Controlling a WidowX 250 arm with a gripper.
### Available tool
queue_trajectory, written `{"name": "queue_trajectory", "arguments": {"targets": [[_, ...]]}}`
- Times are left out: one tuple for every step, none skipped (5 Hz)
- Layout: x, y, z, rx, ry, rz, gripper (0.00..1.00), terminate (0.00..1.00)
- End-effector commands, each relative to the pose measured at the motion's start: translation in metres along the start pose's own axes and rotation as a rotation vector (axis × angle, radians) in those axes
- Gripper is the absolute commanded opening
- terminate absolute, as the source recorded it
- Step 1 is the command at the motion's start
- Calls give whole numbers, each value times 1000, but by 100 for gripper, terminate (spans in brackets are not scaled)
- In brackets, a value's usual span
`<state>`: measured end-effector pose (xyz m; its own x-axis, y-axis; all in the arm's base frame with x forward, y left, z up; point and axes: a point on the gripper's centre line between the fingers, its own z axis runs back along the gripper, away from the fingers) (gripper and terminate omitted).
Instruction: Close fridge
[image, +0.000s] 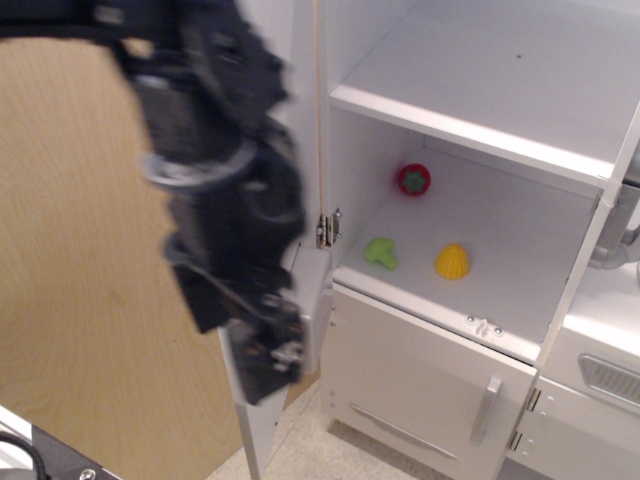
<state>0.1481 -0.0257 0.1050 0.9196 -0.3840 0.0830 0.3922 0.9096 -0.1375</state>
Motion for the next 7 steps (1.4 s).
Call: {"name": "queue_trajectory", "arguments": {"targets": [[-12,32,17,38,-12,50,100,0],[-14,52,17,69,-4,59,100,0],[-23,63,19,79,-3,36,100,0],[-17,83,19,113,-22,71,100,0],[-1,105,21,145,-35,122,100,0],[23,112,12,167,-42,172,100,0],[45,104,5,150,-19,165,100,0]]}}
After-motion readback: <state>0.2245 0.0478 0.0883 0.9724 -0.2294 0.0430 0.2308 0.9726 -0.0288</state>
